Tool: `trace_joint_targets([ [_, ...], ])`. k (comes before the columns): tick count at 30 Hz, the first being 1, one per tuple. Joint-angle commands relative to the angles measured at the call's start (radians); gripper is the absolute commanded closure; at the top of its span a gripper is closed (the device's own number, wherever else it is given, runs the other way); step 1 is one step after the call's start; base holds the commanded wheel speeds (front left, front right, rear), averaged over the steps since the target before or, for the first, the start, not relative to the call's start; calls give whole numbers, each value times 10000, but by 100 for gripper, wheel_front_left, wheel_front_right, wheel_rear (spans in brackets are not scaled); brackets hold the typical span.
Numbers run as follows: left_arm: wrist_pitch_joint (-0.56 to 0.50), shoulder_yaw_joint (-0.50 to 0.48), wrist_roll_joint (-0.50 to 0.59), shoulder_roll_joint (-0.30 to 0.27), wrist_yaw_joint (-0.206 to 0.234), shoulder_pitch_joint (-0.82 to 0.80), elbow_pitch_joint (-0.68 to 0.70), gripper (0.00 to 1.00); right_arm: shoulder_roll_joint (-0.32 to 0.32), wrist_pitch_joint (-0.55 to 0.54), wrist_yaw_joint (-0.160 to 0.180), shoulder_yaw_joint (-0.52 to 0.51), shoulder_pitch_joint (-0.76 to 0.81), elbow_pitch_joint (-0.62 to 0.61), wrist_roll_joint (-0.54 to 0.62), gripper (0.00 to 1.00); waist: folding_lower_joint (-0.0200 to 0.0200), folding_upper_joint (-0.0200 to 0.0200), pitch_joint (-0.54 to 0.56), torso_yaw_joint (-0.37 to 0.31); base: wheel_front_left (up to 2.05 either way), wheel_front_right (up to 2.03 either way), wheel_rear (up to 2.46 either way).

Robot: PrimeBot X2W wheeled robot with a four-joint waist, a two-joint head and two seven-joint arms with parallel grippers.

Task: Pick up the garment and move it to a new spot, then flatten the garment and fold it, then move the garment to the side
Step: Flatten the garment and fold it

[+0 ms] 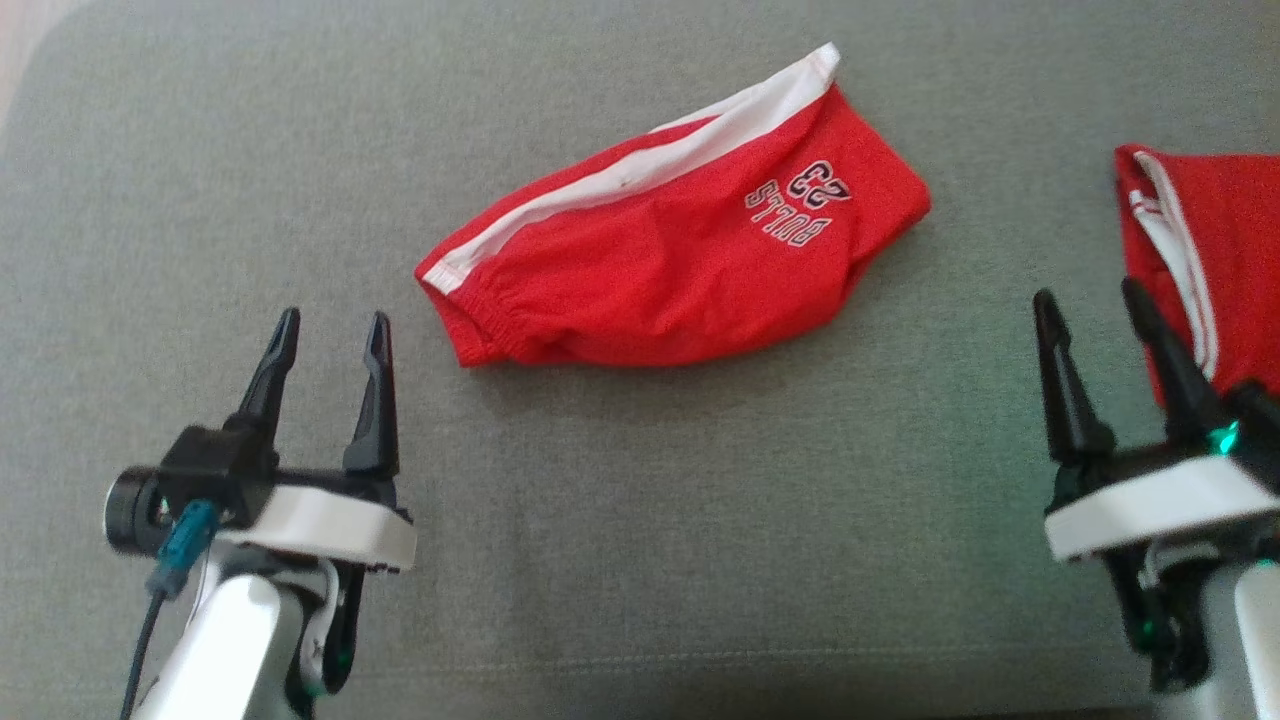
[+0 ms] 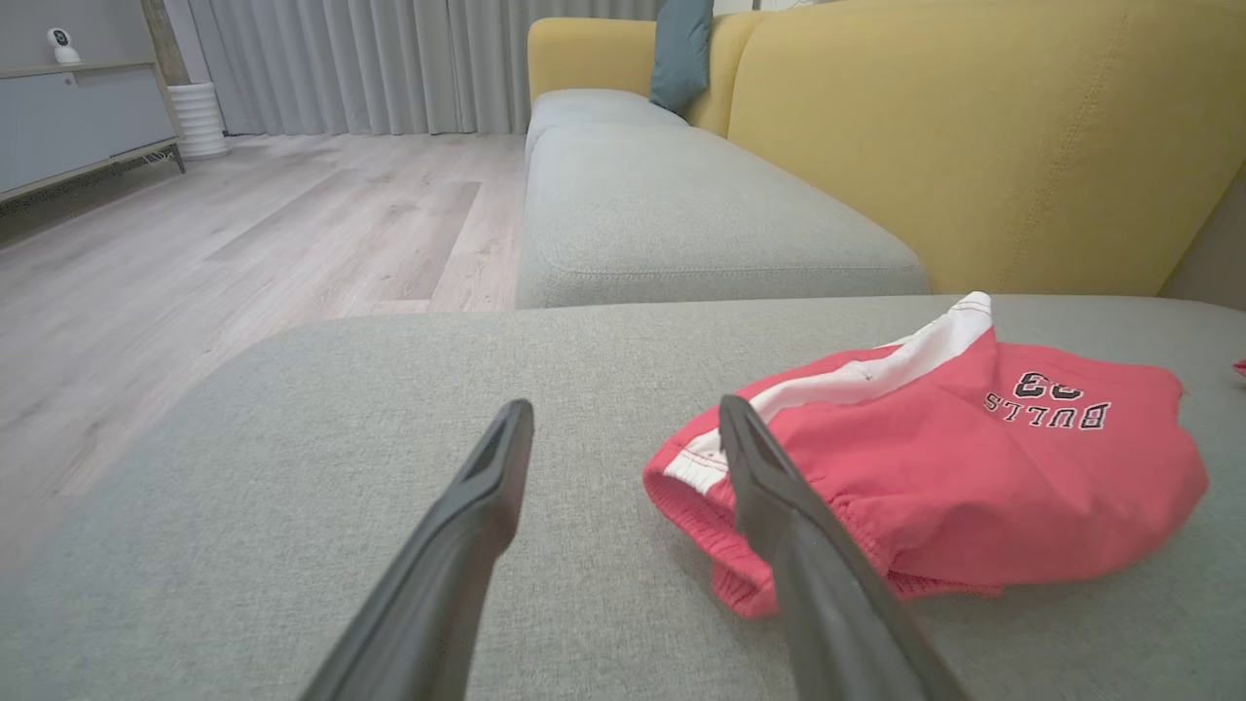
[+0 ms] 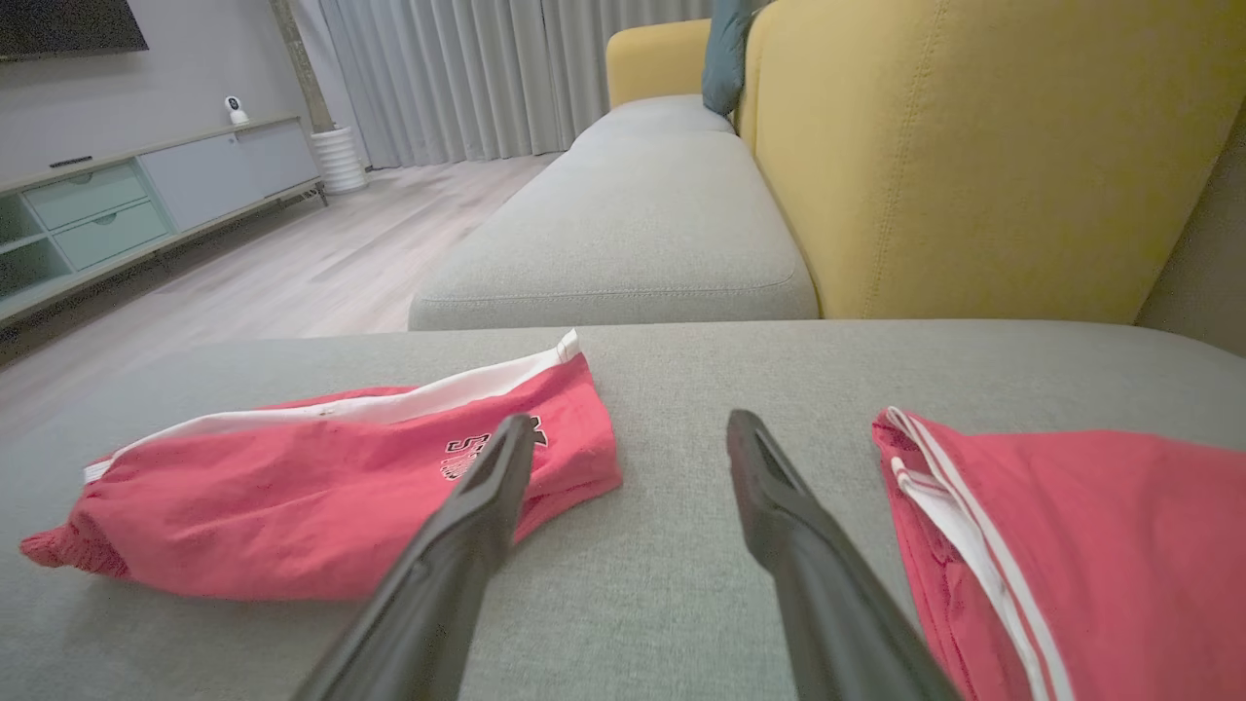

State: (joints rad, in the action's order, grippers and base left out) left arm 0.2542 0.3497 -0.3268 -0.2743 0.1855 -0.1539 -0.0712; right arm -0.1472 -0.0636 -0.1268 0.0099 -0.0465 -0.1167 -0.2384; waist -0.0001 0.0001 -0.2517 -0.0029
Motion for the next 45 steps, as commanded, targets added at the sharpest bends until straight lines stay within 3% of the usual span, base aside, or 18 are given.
trace_joint_targets([
  [1,76,-349,110,-95,-49,-657,358,0,-332,-83,-39,136,-674,-251,-91,0,1,-1,-317,225,0,0,0],
  [7,76,-277,297,177,-300,-1455,441,0,-1068,-558,-39,486,-2455,861,-313,0,1,-1,-1300,839,0,0,0],
  [12,76,-332,381,546,-549,-1950,352,0,-1543,-1353,-39,996,-3887,2501,-677,0,1,-1,-1790,1299,0,0,0],
  [20,76,-674,739,860,-839,-2170,225,0,-1660,-3162,-39,1389,-4923,4226,-1129,0,1,-1,-2063,1505,0,0,0],
  [21,76,-730,775,886,-866,-2165,210,0,-1647,-3394,-39,1432,-4943,4296,-1186,13,1,-1,-2071,1487,0,0,0],
  [23,76,-835,855,933,-918,-2143,186,0,-1626,-3688,-39,1514,-4960,4262,-1223,88,1,-1,-2072,1443,0,0,0],
  [24,76,-885,890,958,-945,-2128,173,0,-1586,-3851,-39,1511,-4924,4232,-1260,100,1,-1,-2060,1417,0,0,0],
  [31,76,-1119,1100,1063,-1107,-1954,91,0,-1238,-3734,-39,1306,-4187,3302,-1256,100,1,-1,-1742,1207,0,0,0],
  [39,76,-1427,1215,1097,-1177,-1429,29,0,-306,-3072,-39,304,-1566,1535,-1161,100,1,-1,-1053,857,0,0,0],
  [45,76,-1629,1173,1164,-1135,-967,40,0,316,-2665,-39,-673,-314,1083,-1144,100,1,-1,-694,698,0,0,0],
])
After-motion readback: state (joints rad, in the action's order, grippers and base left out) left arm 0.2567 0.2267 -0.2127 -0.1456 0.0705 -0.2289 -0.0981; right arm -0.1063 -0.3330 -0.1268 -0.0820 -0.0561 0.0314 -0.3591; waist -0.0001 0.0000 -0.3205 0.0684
